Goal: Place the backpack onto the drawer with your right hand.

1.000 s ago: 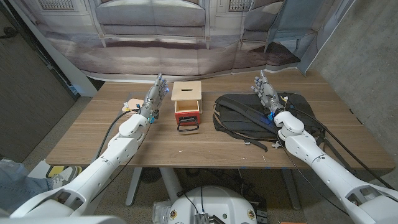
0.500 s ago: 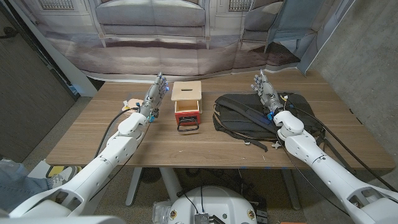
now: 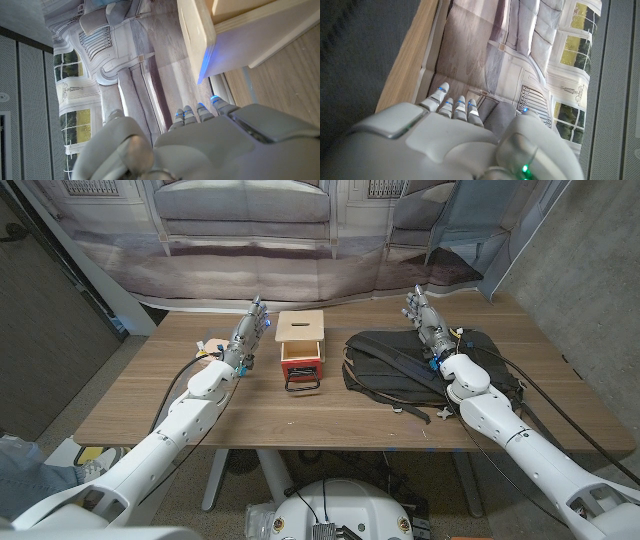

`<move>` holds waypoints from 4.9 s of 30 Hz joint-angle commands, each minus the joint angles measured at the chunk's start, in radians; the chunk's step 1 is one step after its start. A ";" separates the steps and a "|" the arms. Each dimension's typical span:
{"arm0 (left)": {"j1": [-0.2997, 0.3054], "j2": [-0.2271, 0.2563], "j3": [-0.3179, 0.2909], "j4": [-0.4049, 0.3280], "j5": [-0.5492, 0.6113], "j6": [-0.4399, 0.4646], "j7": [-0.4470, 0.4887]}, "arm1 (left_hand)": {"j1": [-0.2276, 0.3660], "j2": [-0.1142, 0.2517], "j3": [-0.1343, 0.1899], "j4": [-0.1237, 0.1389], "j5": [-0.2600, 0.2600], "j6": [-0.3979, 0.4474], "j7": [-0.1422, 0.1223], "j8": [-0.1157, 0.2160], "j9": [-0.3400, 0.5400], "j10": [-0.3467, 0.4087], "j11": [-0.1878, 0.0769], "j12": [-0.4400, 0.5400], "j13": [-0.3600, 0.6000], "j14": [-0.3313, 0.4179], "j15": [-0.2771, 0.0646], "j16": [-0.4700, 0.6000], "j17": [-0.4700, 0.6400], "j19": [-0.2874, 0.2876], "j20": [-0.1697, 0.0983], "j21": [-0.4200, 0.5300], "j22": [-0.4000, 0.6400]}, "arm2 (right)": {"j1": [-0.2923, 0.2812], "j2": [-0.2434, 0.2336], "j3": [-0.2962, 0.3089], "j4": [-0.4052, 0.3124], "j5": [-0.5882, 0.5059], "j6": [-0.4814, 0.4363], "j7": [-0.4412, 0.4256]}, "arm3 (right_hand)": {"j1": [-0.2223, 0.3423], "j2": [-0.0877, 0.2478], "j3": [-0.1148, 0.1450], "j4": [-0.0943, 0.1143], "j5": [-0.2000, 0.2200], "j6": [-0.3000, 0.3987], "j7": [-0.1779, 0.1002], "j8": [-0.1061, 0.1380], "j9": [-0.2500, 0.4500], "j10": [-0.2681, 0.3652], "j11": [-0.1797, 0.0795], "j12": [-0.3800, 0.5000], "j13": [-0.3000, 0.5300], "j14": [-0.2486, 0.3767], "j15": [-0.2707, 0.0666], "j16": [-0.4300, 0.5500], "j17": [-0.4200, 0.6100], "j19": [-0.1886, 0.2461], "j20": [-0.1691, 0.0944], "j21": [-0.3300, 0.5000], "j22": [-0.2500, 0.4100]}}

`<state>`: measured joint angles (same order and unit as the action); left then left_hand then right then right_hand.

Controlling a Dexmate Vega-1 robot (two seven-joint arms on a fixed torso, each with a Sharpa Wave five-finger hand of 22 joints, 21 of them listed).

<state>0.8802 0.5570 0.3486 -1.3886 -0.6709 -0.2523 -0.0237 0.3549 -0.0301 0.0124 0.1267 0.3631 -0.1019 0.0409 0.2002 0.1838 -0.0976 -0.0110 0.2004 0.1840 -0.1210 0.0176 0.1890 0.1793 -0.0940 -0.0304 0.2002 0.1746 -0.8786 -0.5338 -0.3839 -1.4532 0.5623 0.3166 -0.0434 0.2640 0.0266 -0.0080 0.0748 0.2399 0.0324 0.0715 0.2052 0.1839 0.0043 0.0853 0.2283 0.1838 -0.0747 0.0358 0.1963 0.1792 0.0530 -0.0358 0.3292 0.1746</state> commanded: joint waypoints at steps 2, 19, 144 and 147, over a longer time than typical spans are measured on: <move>-0.001 0.004 -0.001 -0.005 0.002 0.005 0.004 | 0.005 0.006 -0.007 0.003 0.010 -0.001 0.003 0.001 0.002 -0.001 0.000 0.005 0.001 -0.006 -0.001 0.000 0.004 -0.009 -0.023 -0.003 0.005 | -0.011 -0.019 -0.005 -0.051 -0.037 -0.003 -0.015 | 0.016 0.000 0.000 -0.004 0.001 0.011 0.000 0.006 0.004 0.011 0.004 0.006 0.002 0.009 0.001 0.006 0.004 0.013 -0.044 -0.004 0.005; -0.008 0.009 -0.002 -0.004 -0.001 0.009 -0.008 | 0.009 0.014 -0.008 0.001 0.012 -0.001 0.003 0.000 0.002 0.000 -0.001 0.004 0.001 -0.006 0.000 0.000 0.004 -0.011 -0.023 -0.003 0.005 | -0.018 -0.022 -0.005 -0.057 -0.053 0.026 -0.005 | 0.024 0.001 0.000 -0.010 -0.001 0.021 -0.005 0.006 0.004 0.025 0.001 0.008 0.002 0.024 -0.003 0.006 0.004 0.025 -0.041 -0.008 0.005; -0.011 0.010 -0.012 0.029 -0.030 -0.023 -0.073 | 0.030 0.042 -0.031 -0.010 0.012 0.015 0.003 -0.001 0.003 0.012 0.002 0.004 0.002 -0.007 0.003 -0.001 0.004 -0.020 -0.026 -0.001 0.005 | -0.054 -0.158 -0.106 -0.368 -0.522 -0.118 -0.086 | 0.093 0.008 0.009 -0.059 -0.006 0.055 -0.039 0.001 0.006 0.067 -0.015 0.004 0.003 0.064 -0.018 -0.005 0.004 0.053 -0.039 -0.048 0.006; -0.008 0.016 -0.013 0.020 -0.025 -0.023 -0.068 | 0.031 0.042 -0.031 -0.010 0.012 0.016 0.003 -0.001 0.003 0.012 0.002 0.003 0.002 -0.006 0.004 -0.001 0.004 -0.020 -0.025 -0.001 0.005 | -0.054 -0.165 -0.109 -0.384 -0.547 -0.134 -0.091 | 0.094 0.008 0.010 -0.060 -0.006 0.055 -0.041 0.001 0.006 0.068 -0.015 0.004 0.003 0.064 -0.018 -0.005 0.004 0.053 -0.039 -0.049 0.006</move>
<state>0.8622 0.5649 0.3447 -1.3581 -0.6925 -0.2724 -0.0961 0.3808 0.0044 -0.0166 0.1143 0.3716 -0.0908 0.0411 0.2002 0.1835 -0.0882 -0.0127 0.2004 0.1835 -0.1248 0.0216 0.1889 0.1790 -0.1098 -0.0360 0.2002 0.1743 -0.9356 -0.6830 -0.4822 -1.8060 0.0808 0.2245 -0.1219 0.3468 0.0332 0.0017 0.0208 0.2398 0.0788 0.0356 0.2051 0.1887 0.0662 0.0697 0.2360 0.1835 -0.0160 0.0126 0.1921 0.1789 0.0992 -0.0359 0.2805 0.1792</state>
